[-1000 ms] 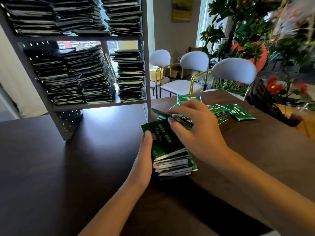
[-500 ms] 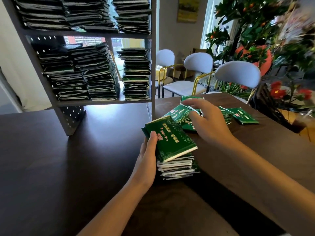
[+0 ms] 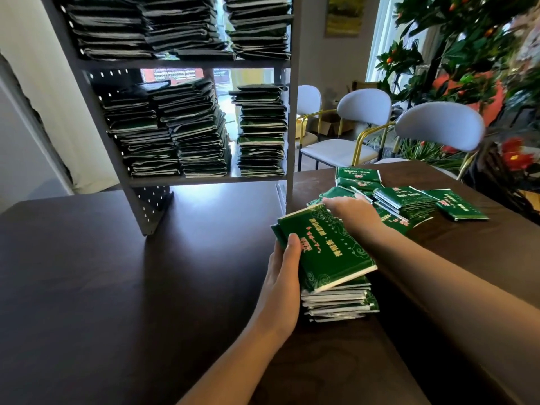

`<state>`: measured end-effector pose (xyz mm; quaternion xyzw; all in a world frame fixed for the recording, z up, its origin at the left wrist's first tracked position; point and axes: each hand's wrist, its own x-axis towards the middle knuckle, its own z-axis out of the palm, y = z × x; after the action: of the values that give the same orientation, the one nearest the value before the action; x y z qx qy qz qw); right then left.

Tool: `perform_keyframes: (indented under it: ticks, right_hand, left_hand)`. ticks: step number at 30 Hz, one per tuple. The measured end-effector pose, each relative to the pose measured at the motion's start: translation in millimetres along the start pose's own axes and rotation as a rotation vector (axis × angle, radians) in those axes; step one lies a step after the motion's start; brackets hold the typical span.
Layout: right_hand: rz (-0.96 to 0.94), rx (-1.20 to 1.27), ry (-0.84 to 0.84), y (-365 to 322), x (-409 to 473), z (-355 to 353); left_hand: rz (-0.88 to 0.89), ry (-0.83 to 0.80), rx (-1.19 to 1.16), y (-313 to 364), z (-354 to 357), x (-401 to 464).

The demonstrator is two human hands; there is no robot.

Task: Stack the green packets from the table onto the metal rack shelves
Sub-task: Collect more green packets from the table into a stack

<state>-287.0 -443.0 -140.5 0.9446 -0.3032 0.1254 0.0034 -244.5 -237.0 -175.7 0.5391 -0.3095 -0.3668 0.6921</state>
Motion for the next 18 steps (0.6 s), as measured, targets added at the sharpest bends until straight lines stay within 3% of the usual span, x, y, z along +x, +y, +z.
perform_keyframes:
  ticks: [6,10,14,18]
  right_hand:
    - [0.091,0.194,0.330,6.1,-27.4,-15.8]
    - [0.227,0.588,0.528,3.1,-47.9,-44.9]
    - [0.062,0.974,0.554,-13.8,-78.7,-80.4]
    - [-0.182,1.066,0.323,-29.4,-111.2,-86.6]
  left_hand:
    - [0.048,-0.034,0.026,0.8,0.6,-1.2]
    - [0.046,-0.028,0.034,0.8,0.2,-0.9]
    - [0.002,-0.040,0.012,2.2,0.5,-0.5]
    - [0.012,-0.027,0.036,5.7,1.4,-3.1]
